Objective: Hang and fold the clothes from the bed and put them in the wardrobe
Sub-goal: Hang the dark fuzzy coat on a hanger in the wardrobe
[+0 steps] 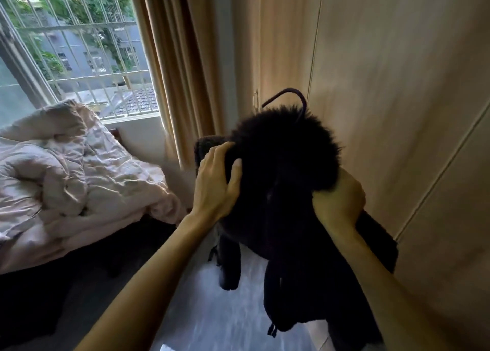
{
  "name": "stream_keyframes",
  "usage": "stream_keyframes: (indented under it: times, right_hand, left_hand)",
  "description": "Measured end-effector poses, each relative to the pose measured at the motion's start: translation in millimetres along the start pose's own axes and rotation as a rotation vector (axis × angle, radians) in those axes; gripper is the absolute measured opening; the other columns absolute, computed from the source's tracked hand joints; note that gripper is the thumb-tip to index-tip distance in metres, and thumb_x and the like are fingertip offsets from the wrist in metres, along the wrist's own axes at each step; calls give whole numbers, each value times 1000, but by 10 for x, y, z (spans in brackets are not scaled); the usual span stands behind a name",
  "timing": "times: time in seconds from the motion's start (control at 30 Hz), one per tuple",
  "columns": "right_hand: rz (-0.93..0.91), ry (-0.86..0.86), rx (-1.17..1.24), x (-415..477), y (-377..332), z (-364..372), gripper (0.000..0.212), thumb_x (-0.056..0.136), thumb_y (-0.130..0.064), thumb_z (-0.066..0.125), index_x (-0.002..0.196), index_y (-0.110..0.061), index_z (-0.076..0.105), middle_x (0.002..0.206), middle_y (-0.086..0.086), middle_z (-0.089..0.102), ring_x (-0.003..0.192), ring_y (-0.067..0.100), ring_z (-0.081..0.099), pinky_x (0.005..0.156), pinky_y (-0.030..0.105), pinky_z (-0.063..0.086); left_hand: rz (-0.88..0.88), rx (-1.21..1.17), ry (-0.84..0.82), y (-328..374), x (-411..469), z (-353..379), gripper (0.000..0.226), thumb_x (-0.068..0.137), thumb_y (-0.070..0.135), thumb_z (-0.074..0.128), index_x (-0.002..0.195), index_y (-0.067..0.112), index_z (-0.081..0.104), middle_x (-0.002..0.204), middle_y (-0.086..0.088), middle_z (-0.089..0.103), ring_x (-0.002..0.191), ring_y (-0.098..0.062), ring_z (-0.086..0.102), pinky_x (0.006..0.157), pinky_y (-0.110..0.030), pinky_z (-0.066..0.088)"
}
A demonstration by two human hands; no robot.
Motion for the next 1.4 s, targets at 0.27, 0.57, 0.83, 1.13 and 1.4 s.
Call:
stream_keyframes:
  times: [0.27, 0.57, 0.83, 1.13, 1.4]
  right_hand:
    - [106, 155, -189, 178, 307, 554, 45, 76, -1, 61, 52, -27, 34, 50, -6, 43, 50, 24, 46, 45, 26, 26]
    - [251, 280, -324, 294, 403, 940, 33, 74, -8, 71, 56, -18, 45, 50, -8, 43, 42, 8, 40, 43, 20, 23]
    - [197, 444, -347, 426, 482, 1175, 25, 67, -13, 67, 54, -20, 46, 45, 11, 48, 39, 32, 45, 46, 30, 31]
    - [389, 621, -492, 367, 339, 1571, 17, 63, -5, 71, 53, -5, 58, 51, 23, 57, 55, 47, 26, 47, 30, 32]
    - [621, 779, -503, 52, -282, 2224, 27, 68, 6, 72, 53, -1, 50, 45, 18, 46, 57, 11, 34, 47, 32, 29]
  left_hand:
    - [-32, -162, -43, -1056, 744, 512, 26, 99, 22, 39, 109, 9, 59, 104, -2, 61, 97, -16, 56, 85, -21, 39]
    - [122, -62, -357, -1428, 1501, 1480, 31, 96, 31, 45, 115, 14, 63, 112, -9, 66, 90, -27, 64, 83, -42, 51]
    - [194, 101, -570, -1411, 2047, 2372, 29, 95, 30, 49, 105, 11, 67, 100, -12, 67, 84, -30, 63, 76, -41, 54]
    - [264, 151, -772, -1452, 2305, 3198, 48, 94, 45, 40, 100, 5, 66, 97, -17, 66, 84, -36, 62, 72, -37, 51]
    - [384, -118, -795, -1663, 2461, 3342, 52, 98, 43, 33, 90, 7, 69, 85, -17, 68, 74, -36, 62, 61, -35, 45]
Point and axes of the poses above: each hand's wrist, its own x-axis towards the middle knuckle, its own z-axis out of the palm, y = z × x, the point moved 3 cm from there along x, towards the middle knuckle
